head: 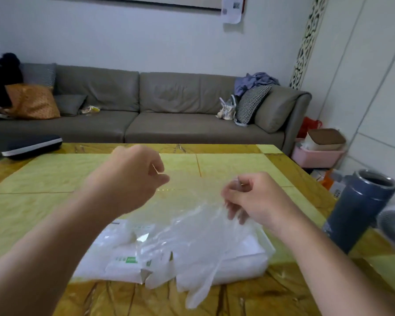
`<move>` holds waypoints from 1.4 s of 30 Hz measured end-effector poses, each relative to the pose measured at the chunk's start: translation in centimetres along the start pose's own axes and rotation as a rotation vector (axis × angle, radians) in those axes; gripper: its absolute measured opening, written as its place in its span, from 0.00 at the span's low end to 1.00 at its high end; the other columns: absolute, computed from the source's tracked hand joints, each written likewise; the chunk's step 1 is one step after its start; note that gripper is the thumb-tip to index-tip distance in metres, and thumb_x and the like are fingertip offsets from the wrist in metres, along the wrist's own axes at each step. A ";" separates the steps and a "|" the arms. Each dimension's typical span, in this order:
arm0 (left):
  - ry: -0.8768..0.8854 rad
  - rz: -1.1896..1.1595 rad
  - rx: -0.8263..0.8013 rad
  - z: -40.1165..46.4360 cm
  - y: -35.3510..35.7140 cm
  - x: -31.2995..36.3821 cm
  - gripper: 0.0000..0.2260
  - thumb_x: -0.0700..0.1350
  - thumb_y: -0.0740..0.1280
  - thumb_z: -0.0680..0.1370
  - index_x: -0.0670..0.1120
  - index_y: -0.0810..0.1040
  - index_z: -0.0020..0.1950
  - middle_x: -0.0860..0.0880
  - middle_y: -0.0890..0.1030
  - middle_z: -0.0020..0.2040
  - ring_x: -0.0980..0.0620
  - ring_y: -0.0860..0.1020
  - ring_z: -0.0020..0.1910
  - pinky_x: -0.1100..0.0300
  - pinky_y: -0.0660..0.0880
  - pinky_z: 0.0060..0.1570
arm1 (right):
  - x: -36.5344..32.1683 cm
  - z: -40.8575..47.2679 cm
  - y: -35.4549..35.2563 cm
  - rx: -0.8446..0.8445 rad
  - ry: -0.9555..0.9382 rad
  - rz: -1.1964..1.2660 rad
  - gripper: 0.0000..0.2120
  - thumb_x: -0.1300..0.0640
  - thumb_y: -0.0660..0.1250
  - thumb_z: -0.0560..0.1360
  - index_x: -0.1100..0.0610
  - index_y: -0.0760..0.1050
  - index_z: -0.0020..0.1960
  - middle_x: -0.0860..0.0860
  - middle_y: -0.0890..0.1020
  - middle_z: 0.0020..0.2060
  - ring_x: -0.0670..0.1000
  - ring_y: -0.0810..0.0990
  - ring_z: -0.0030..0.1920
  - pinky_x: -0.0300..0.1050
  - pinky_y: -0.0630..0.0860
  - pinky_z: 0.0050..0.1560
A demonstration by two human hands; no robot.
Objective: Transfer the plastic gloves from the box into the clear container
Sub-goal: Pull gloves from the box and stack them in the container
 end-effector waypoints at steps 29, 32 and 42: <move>0.061 0.121 -0.849 -4.4 22.9 5.5 0.20 0.60 0.74 0.66 0.63 0.72 0.54 0.59 0.80 0.50 0.53 0.81 0.50 0.52 0.81 0.52 | 1.1 -1.8 -0.7 0.149 -0.035 -0.979 0.09 0.61 0.67 0.77 0.53 0.68 0.43 0.51 0.78 0.46 0.56 0.82 0.46 0.51 0.80 0.44; 0.150 0.184 -0.832 -4.7 22.7 6.2 0.11 0.56 0.70 0.73 0.59 0.71 0.52 0.56 0.78 0.48 0.50 0.78 0.50 0.56 0.75 0.48 | 0.7 -2.1 1.4 -0.015 -0.041 -0.826 0.05 0.64 0.62 0.69 0.56 0.72 0.41 0.51 0.78 0.41 0.56 0.80 0.41 0.53 0.81 0.41; 0.269 0.110 -0.763 -3.8 19.8 4.9 0.15 0.54 0.72 0.73 0.60 0.74 0.58 0.59 0.82 0.48 0.56 0.77 0.47 0.57 0.76 0.49 | 5.1 -2.5 5.1 -0.358 0.105 -1.046 0.11 0.56 0.65 0.78 0.52 0.80 0.59 0.53 0.81 0.56 0.59 0.82 0.57 0.47 0.72 0.48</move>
Point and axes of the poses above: each hand's wrist, its own z-axis towards the middle knuckle, its own y-axis out of the palm, x = y × z, the point moved 9 cm from there along z, towards the middle knuckle
